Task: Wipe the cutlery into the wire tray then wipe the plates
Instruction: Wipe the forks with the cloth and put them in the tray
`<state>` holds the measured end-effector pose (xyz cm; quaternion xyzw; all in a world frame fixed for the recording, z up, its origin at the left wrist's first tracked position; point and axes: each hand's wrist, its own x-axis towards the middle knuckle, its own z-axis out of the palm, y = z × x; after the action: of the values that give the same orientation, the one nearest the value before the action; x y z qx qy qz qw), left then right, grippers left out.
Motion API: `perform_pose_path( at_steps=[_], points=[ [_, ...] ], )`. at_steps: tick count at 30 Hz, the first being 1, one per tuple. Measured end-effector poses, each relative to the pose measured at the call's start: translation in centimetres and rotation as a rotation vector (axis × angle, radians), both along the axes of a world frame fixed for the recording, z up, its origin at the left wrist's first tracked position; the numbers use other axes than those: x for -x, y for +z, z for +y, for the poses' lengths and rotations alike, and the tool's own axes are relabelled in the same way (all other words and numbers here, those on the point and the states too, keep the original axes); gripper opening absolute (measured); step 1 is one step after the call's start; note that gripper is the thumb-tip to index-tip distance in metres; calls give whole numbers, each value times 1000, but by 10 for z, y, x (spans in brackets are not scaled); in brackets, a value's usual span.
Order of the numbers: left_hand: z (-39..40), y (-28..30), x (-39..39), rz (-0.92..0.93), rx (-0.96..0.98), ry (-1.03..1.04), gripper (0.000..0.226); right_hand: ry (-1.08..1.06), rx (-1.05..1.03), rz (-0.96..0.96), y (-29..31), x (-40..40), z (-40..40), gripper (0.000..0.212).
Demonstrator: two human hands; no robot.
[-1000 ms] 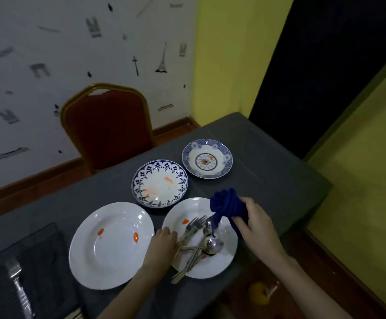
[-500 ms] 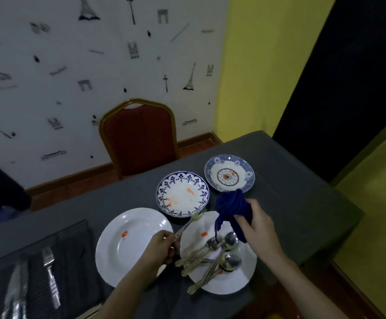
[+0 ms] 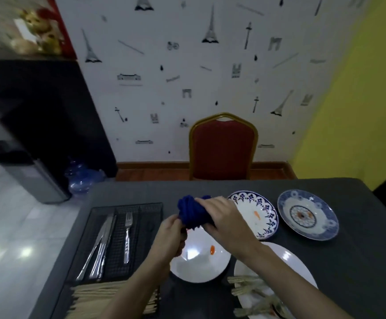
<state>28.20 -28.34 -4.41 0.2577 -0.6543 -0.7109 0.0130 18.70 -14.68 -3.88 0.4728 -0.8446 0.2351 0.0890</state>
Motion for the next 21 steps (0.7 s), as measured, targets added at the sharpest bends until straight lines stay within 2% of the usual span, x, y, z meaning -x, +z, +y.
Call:
perform_pose_path(
  at_steps=[2,5,8,13,16,21],
  points=[
    [-6,-3,-5,-4,127,30,25,28,-17,35,0,-2,-8,51],
    [-7,-4,-12,43,206,46,27,-4,-42,70,-2,8,-13,50],
    [-12,0,-7,58,191,58,26,-121,2,31,-2,20,-14,43],
    [-17,10,6,55,221,-46,27,-81,-8,72,1,13,-13,43],
    [-9,11,8,72,250,-103,28,-208,-23,21,1,35,-4,40],
    [-4,2,15,37,303,-118,28,-127,-51,-82,-6,29,0,41]
  ],
)
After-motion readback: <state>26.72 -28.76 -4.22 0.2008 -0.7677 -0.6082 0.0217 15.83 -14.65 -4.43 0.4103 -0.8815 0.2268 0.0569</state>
